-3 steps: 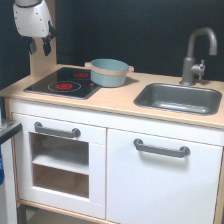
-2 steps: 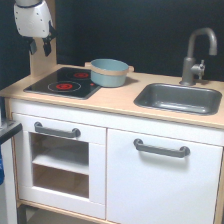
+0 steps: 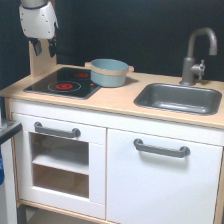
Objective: Place the pot in the sink
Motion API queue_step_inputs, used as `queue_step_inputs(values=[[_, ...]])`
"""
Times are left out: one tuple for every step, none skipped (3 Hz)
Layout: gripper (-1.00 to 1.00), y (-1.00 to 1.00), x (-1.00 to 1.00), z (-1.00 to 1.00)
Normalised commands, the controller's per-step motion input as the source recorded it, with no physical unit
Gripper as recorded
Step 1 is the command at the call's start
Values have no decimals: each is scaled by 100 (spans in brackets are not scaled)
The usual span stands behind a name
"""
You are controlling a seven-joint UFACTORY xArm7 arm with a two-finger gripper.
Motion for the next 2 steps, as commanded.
queue_step_inputs(values=[[100,52,78,-13],[100,67,85,-11]])
